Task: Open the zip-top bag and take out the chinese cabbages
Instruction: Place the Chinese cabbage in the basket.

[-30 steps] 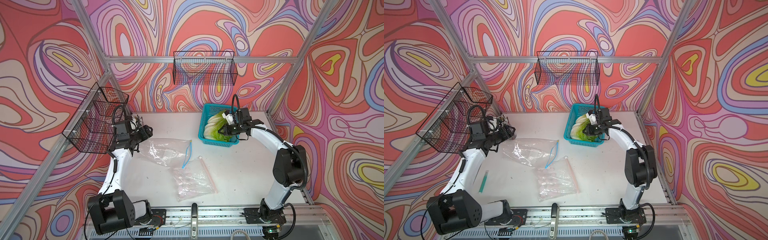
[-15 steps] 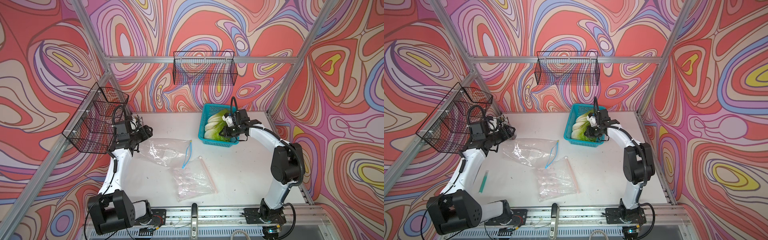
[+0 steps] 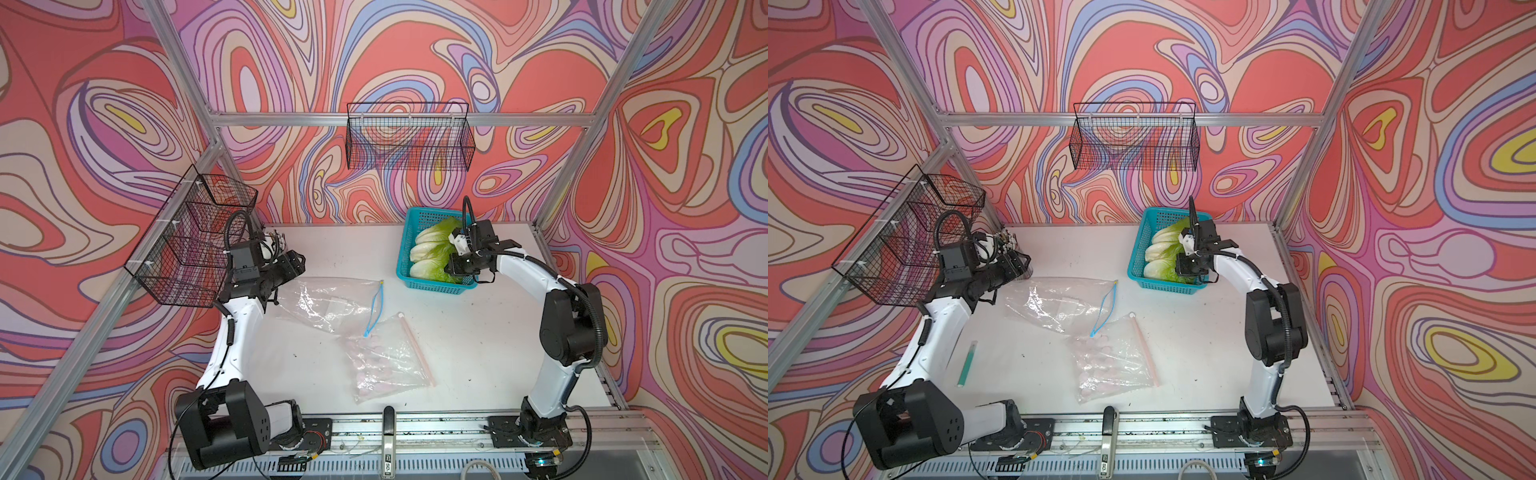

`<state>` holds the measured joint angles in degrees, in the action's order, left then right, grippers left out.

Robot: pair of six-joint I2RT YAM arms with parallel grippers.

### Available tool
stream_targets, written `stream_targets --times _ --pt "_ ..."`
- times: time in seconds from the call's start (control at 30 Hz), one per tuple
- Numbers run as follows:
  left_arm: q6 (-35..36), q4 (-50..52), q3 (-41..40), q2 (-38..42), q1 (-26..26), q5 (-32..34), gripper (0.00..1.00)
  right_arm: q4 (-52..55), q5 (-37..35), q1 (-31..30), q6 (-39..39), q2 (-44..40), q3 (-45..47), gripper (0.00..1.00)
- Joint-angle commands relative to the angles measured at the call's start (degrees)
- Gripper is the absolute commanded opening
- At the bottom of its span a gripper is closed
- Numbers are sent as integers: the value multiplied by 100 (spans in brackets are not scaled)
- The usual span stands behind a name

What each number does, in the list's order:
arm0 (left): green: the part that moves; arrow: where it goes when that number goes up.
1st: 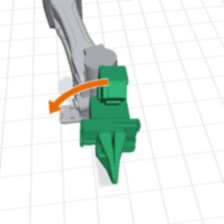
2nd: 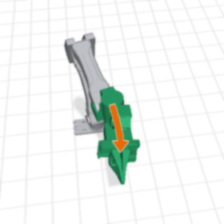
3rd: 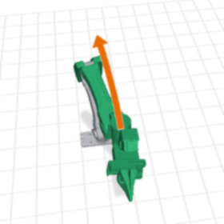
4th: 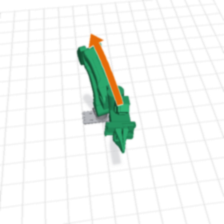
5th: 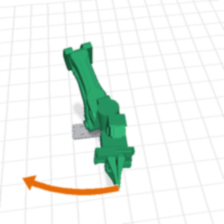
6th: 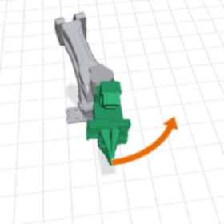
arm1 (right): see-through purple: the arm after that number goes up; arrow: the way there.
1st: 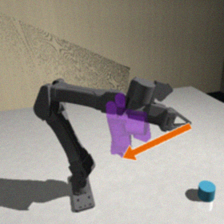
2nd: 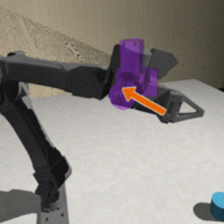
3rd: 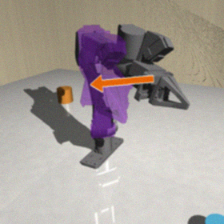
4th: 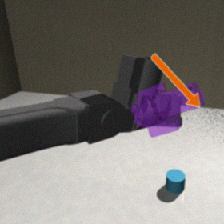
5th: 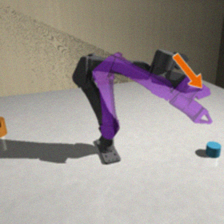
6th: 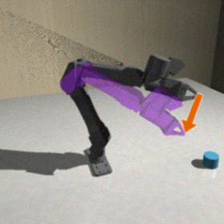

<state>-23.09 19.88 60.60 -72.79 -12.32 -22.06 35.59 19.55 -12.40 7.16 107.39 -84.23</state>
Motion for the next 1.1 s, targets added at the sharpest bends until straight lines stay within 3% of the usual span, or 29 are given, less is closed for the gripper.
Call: stream_targets --times 0.0,0.33,0.63,1.07 --pt "94 -89 -83 10 23 6 78 133 -505 45 21 156 64 3" --pt "90 -99 -92 11 23 -3 78 238 -1110 45 92 44 142 14" --pt "88 -116 -109 11 28 -16 78 231 -1245 45 149 -77 206 23" --pt "77 -136 -118 6 28 -39 78 153 -1346 45 207 -495 216 52"
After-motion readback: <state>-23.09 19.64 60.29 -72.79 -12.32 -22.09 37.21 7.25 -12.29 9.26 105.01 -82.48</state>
